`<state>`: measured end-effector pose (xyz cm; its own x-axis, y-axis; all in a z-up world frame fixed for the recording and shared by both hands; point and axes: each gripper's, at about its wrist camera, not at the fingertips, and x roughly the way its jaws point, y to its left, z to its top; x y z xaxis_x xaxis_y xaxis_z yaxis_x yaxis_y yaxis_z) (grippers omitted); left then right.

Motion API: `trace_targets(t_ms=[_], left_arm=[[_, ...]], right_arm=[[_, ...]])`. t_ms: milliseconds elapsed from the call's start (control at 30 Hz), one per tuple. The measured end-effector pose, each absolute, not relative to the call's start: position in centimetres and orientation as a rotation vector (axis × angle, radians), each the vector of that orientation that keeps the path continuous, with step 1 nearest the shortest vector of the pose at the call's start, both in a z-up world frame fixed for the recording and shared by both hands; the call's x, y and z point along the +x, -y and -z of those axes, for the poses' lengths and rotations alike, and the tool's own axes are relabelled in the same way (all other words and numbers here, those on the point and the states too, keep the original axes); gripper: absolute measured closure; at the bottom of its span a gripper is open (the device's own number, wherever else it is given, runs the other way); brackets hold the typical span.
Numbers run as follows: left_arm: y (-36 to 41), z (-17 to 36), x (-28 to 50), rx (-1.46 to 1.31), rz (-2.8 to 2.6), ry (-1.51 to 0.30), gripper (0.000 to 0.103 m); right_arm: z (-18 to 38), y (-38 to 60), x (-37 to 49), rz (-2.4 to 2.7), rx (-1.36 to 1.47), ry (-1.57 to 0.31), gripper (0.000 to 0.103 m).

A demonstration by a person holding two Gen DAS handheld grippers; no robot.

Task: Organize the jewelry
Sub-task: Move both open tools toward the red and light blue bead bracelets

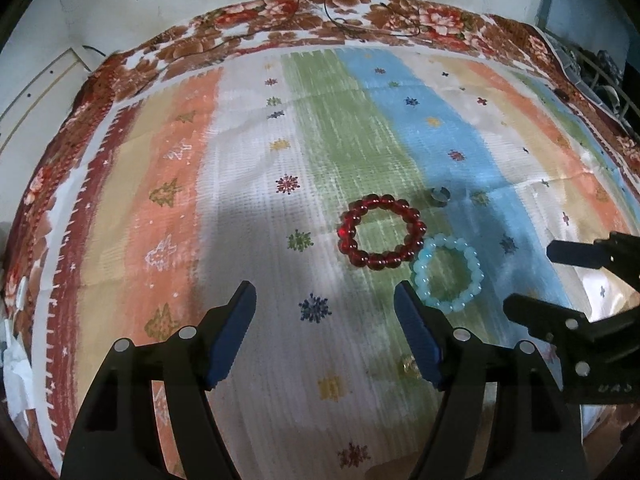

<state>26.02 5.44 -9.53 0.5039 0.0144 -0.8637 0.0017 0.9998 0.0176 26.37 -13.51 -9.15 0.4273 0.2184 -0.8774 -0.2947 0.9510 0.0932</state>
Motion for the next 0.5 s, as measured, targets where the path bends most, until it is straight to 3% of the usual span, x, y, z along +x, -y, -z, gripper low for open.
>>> trace_targets(t_ms=[500], left_arm=[[-6.1, 12.2, 29.1, 0.009, 0.011, -1.111, 0.031]], right_arm=[[11.8, 12.9, 29.1, -0.283, -0.131, -1.137, 0.025]])
